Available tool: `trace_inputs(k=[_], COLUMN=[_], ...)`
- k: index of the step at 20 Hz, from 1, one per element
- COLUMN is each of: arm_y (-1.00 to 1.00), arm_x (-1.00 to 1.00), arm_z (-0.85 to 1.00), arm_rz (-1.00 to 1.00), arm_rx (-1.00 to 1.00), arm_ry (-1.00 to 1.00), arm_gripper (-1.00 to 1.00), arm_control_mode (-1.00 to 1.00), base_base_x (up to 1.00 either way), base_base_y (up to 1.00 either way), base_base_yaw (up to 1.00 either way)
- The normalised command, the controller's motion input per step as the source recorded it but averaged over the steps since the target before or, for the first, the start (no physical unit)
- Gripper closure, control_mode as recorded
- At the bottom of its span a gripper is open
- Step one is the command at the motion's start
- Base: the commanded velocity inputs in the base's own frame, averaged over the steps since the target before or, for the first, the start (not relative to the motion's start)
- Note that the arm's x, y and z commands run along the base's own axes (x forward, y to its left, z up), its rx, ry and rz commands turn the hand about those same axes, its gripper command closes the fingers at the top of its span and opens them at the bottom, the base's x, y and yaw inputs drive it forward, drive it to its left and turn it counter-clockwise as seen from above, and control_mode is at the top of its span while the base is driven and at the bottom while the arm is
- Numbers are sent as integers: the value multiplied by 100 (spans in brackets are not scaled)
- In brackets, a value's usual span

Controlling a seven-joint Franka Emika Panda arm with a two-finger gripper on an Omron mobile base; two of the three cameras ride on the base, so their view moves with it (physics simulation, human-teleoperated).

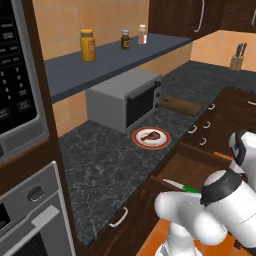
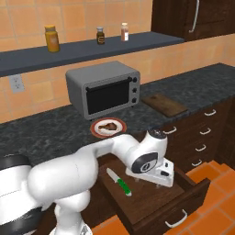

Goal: Pick up the knife from the drawer and place it on the cutting board. Then place the meat from the plate to the cutting board.

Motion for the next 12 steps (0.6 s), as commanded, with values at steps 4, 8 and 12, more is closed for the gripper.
trace_inputs(k=[4,8,12], arm_y=[74,17,0], arm_x=[54,54,47], arm_z=[-3,-14,-33], arm_rz=[31,14,3], arm_rx=[-1,0,1], arm_ry=[6,17,9], arm_gripper=[-100,-100,-100], arm_control_mode=[-100,-100,-100], base_base_x=[0,0,0], base_base_y=[0,0,0], base_base_yaw=[0,0,0])
